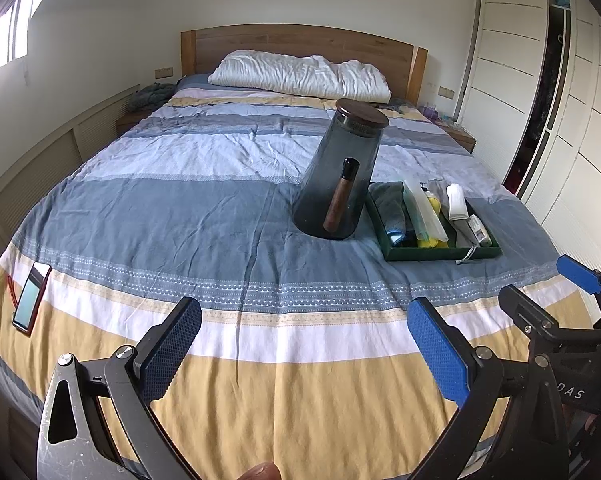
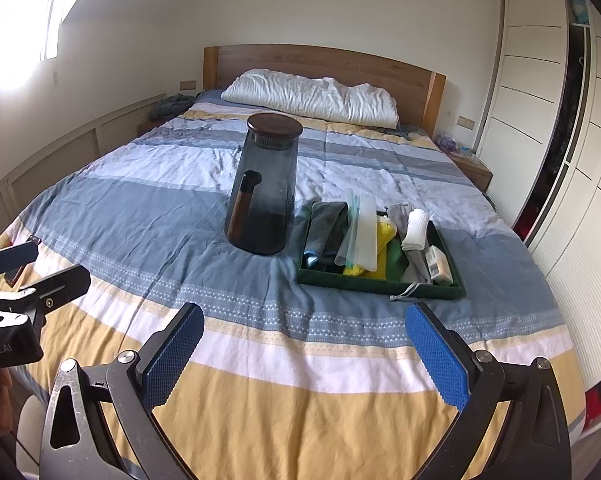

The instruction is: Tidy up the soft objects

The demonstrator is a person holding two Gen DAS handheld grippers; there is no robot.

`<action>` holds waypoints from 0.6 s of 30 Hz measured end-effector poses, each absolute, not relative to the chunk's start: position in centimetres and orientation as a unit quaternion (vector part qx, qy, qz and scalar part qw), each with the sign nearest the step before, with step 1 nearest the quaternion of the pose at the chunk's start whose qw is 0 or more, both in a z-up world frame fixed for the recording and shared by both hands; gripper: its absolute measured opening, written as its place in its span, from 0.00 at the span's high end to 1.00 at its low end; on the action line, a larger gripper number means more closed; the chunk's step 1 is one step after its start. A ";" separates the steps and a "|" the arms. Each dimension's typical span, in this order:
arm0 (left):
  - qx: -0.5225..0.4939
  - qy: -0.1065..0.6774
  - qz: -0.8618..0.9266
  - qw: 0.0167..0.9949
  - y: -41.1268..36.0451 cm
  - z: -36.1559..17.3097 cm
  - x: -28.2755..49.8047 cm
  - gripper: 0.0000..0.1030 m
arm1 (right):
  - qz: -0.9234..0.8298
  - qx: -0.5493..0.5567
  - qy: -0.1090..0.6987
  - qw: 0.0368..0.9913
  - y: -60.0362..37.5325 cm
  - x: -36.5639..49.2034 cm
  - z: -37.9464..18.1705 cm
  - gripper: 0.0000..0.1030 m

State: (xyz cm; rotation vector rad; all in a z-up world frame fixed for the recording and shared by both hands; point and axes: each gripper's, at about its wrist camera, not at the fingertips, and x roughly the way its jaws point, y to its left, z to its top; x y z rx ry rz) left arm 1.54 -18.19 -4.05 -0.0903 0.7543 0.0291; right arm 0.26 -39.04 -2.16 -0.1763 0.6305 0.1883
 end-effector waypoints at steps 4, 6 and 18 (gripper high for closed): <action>-0.040 0.370 0.013 0.928 -18.3 -4.2 1.3 0.02 | 0.092 -0.083 0.309 0.943 -39.1 0.3 -2.2 0.00; -0.040 0.371 0.013 0.928 -18.5 -4.2 1.4 0.02 | 0.092 -0.083 0.308 0.943 -39.1 0.4 -2.1 0.00; -0.040 0.372 0.011 0.927 -18.8 -4.3 1.4 0.02 | 0.090 -0.083 0.308 0.943 -39.2 0.4 -2.2 0.00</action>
